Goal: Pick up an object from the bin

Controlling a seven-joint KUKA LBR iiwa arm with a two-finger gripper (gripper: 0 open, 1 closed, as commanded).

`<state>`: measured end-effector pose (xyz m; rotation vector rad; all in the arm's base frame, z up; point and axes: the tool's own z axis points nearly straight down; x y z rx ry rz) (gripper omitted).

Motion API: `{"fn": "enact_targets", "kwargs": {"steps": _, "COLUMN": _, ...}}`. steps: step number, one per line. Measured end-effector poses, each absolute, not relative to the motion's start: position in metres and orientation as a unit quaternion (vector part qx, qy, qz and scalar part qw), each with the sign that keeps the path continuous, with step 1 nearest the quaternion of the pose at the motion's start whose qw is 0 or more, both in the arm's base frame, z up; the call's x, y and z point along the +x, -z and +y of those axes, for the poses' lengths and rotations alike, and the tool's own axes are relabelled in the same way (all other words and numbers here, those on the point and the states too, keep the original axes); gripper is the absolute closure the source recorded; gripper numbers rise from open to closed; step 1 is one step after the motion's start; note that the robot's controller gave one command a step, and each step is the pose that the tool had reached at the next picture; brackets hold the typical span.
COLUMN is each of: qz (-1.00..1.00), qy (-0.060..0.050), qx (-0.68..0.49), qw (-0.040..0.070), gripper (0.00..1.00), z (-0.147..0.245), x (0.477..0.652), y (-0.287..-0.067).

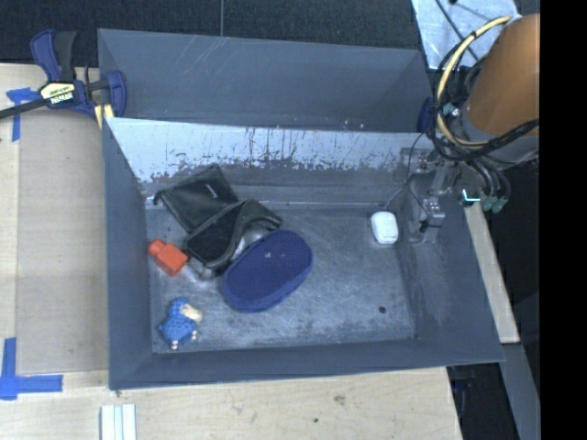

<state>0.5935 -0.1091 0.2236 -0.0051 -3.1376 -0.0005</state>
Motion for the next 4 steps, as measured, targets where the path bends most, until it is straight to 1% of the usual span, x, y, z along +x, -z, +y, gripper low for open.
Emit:
{"fn": "enact_targets", "kwargs": {"steps": 1, "qz": -0.999, "qy": 0.000, "qx": 0.042, "qw": 0.002, "gripper": 0.00, "z": -0.154, "x": 0.625, "y": -0.087}}
{"fn": "enact_targets", "kwargs": {"steps": 2, "qz": -0.988, "qy": 0.000, "qx": 0.156, "qw": 0.000, "gripper": 0.00, "z": -0.146, "x": 0.619, "y": -0.073}}
{"fn": "enact_targets", "kwargs": {"steps": 3, "qz": -0.988, "qy": 0.000, "qx": 0.156, "qw": -0.002, "gripper": 1.00, "z": -0.146, "x": 0.620, "y": -0.074}}
{"fn": "enact_targets", "kwargs": {"steps": 4, "qz": -0.995, "qy": -0.001, "qx": 0.095, "qw": -0.006, "gripper": 1.00, "z": -0.111, "x": 0.612, "y": -0.182}}
